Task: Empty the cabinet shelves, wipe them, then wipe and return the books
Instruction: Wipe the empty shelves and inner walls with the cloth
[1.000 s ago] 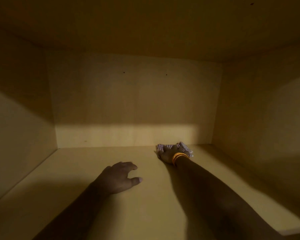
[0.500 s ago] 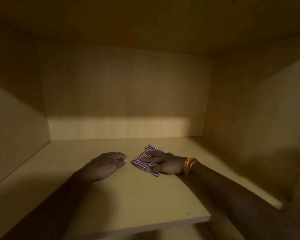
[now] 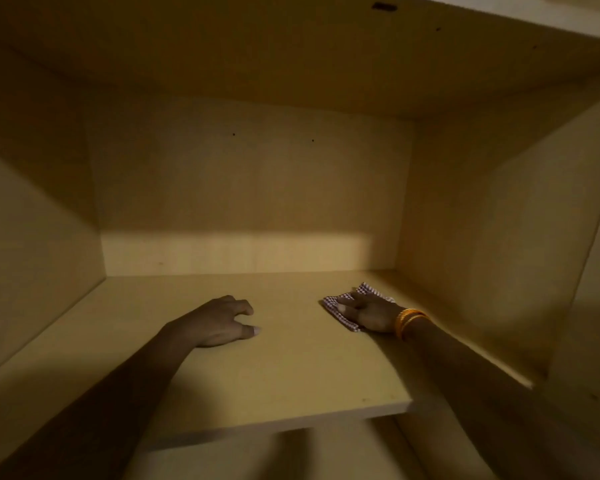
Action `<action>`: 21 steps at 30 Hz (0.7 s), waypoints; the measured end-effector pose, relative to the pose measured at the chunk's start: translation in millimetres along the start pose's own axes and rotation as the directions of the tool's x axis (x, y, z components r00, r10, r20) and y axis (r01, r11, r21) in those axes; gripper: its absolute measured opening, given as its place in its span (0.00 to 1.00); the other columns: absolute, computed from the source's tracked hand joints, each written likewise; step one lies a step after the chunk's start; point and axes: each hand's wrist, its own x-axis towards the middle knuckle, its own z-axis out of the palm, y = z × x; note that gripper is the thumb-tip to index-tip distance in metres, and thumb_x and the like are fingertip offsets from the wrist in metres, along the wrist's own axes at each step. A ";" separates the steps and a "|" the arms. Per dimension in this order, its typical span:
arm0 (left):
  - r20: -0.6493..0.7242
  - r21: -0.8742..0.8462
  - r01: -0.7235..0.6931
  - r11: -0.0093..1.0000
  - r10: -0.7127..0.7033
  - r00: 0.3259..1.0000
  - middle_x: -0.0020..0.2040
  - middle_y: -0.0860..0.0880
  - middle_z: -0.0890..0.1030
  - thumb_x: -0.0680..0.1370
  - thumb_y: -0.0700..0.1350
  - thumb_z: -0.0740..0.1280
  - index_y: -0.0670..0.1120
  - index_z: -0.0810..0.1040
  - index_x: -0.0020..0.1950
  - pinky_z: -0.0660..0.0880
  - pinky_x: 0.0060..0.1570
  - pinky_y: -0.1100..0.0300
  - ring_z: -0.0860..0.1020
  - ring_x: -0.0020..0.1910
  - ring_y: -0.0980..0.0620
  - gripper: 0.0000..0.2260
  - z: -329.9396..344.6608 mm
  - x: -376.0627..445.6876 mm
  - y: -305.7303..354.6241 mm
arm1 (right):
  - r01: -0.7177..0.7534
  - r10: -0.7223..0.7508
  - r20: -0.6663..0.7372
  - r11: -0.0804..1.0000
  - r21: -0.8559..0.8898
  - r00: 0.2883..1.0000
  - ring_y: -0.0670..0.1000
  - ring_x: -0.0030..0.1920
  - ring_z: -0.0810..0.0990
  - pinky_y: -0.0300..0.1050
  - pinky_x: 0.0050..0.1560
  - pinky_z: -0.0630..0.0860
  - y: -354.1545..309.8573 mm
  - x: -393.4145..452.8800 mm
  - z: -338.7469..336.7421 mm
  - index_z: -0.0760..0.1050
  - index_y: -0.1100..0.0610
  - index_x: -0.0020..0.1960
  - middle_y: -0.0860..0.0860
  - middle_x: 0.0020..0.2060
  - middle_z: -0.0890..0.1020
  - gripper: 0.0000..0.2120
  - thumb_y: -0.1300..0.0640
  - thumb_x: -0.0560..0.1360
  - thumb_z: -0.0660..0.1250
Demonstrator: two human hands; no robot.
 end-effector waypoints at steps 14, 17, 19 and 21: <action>-0.045 0.007 0.030 1.000 -0.029 0.999 0.72 0.53 0.70 0.64 0.79 0.52 0.62 0.69 0.71 0.66 0.70 0.44 0.70 0.70 0.48 0.40 11.0 -1.2 -5.5 | 0.324 -0.324 -0.021 0.943 0.073 0.946 0.49 0.81 0.46 0.59 0.79 0.46 -81.7 -85.0 37.9 0.58 0.32 0.77 0.40 0.80 0.54 0.24 0.35 0.81 0.53; -0.042 0.014 0.031 0.999 -0.030 0.999 0.74 0.52 0.69 0.67 0.78 0.54 0.62 0.69 0.71 0.65 0.70 0.42 0.69 0.71 0.47 0.38 11.1 -4.7 -5.0 | 0.436 -0.429 -0.086 0.867 0.241 0.899 0.43 0.80 0.52 0.44 0.80 0.49 -49.3 -111.2 36.9 0.68 0.36 0.74 0.40 0.78 0.61 0.21 0.42 0.81 0.63; -0.039 0.022 0.034 0.999 -0.033 0.999 0.75 0.52 0.68 0.68 0.78 0.54 0.62 0.68 0.72 0.65 0.70 0.41 0.69 0.72 0.46 0.37 10.4 -6.9 -4.3 | 0.450 -0.435 -0.117 0.843 0.294 0.893 0.37 0.77 0.56 0.35 0.77 0.52 -27.1 -125.1 35.0 0.72 0.40 0.72 0.42 0.77 0.65 0.20 0.47 0.80 0.67; -0.032 0.033 0.036 0.999 -0.035 0.999 0.77 0.52 0.66 0.68 0.78 0.53 0.62 0.67 0.73 0.64 0.71 0.40 0.67 0.73 0.46 0.38 9.8 -10.5 -4.6 | 0.391 -0.370 -0.127 0.860 0.328 0.920 0.36 0.76 0.58 0.32 0.76 0.53 -7.4 -133.1 32.1 0.73 0.41 0.71 0.43 0.77 0.66 0.20 0.47 0.80 0.67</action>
